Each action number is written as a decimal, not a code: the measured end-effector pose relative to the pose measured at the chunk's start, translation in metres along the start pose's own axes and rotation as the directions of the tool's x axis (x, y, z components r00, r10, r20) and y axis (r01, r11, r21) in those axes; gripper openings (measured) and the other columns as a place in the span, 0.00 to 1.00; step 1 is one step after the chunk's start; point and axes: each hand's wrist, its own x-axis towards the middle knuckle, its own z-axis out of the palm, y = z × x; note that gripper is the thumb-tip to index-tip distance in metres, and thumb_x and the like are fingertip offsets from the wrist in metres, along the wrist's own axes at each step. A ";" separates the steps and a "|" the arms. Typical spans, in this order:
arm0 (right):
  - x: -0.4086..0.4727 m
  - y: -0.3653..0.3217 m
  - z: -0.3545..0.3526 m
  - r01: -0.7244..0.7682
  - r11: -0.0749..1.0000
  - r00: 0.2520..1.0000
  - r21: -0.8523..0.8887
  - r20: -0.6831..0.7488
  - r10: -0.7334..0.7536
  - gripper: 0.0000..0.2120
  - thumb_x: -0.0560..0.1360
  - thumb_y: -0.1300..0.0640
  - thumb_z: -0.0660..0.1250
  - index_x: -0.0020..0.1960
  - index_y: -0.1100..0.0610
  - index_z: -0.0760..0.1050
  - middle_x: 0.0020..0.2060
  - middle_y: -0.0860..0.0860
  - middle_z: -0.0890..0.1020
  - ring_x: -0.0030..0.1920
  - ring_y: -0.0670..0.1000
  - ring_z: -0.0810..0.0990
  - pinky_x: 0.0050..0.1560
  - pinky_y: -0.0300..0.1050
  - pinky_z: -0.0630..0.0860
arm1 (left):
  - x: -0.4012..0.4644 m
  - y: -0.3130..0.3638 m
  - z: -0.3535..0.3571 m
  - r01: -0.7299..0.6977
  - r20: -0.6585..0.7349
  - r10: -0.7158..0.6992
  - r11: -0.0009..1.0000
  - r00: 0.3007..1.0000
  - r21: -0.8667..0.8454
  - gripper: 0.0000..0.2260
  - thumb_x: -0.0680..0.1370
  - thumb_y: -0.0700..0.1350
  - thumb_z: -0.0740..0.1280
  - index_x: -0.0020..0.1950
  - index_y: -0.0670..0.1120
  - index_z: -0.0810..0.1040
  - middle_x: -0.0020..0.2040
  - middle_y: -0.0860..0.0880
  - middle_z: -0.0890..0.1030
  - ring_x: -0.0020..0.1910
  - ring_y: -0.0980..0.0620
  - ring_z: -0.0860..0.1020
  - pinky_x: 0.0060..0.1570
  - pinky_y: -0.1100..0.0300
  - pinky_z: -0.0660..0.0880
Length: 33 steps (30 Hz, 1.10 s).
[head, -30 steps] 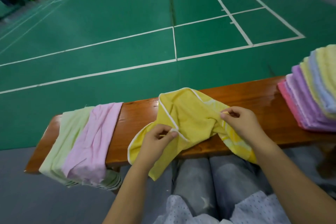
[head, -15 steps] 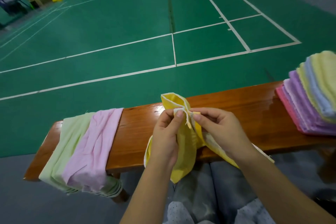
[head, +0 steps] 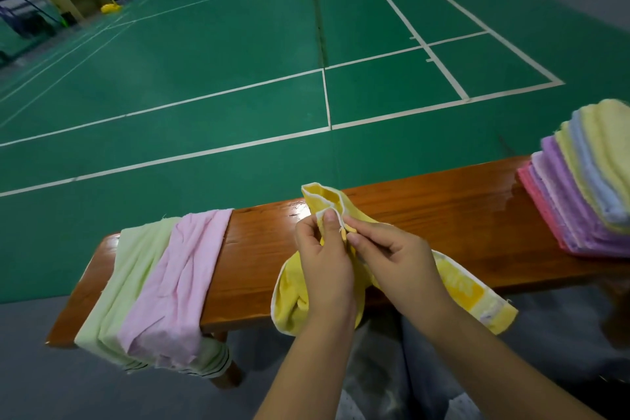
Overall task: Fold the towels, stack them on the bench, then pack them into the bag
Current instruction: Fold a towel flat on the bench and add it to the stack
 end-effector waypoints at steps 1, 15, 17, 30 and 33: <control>-0.001 0.000 0.001 0.005 1.000 1.000 0.005 0.005 -0.005 0.16 0.75 0.61 0.68 0.56 0.42 0.78 0.48 0.28 0.79 0.55 0.33 0.77 0.56 0.28 0.71 | -0.001 0.001 0.001 0.008 -0.010 -0.008 1.000 1.000 -0.006 0.04 0.81 0.47 0.62 0.50 0.47 0.73 0.51 0.44 0.77 0.48 0.53 0.75 0.47 0.59 0.74; 0.003 0.021 0.000 -0.080 0.992 0.997 0.095 0.013 0.079 0.15 0.75 0.60 0.68 0.55 0.41 0.77 0.48 0.40 0.84 0.51 0.40 0.81 0.54 0.38 0.78 | -0.006 -0.004 0.006 0.184 0.040 -0.180 0.978 0.983 -0.103 0.05 0.80 0.46 0.64 0.52 0.45 0.74 0.47 0.46 0.80 0.47 0.51 0.79 0.48 0.58 0.79; 0.005 0.025 -0.002 -0.041 0.997 0.999 0.061 -0.024 0.043 0.17 0.76 0.59 0.67 0.56 0.37 0.75 0.46 0.42 0.83 0.48 0.44 0.81 0.49 0.39 0.78 | -0.004 -0.009 0.005 0.150 0.063 -0.150 0.989 0.987 -0.003 0.04 0.79 0.45 0.65 0.51 0.46 0.74 0.48 0.47 0.80 0.46 0.54 0.79 0.45 0.64 0.78; 0.039 0.064 -0.054 -0.171 0.975 0.985 -0.141 -0.026 0.169 0.08 0.76 0.58 0.67 0.46 0.44 0.76 0.40 0.60 0.82 0.42 0.61 0.79 0.44 0.60 0.76 | 0.181 -0.003 -0.027 -0.095 0.080 0.052 0.509 0.995 0.856 0.15 0.80 0.46 0.63 0.65 0.44 0.72 0.64 0.45 0.74 0.62 0.46 0.74 0.59 0.56 0.70; 0.044 0.077 -0.057 -0.212 0.967 0.977 -0.143 -0.019 0.211 0.07 0.75 0.58 0.69 0.44 0.45 0.77 0.39 0.61 0.82 0.42 0.64 0.79 0.42 0.61 0.76 | 0.211 -0.015 -0.021 -0.095 0.176 -0.185 0.380 0.967 0.920 0.20 0.79 0.48 0.66 0.69 0.45 0.70 0.64 0.45 0.75 0.59 0.45 0.76 0.56 0.55 0.73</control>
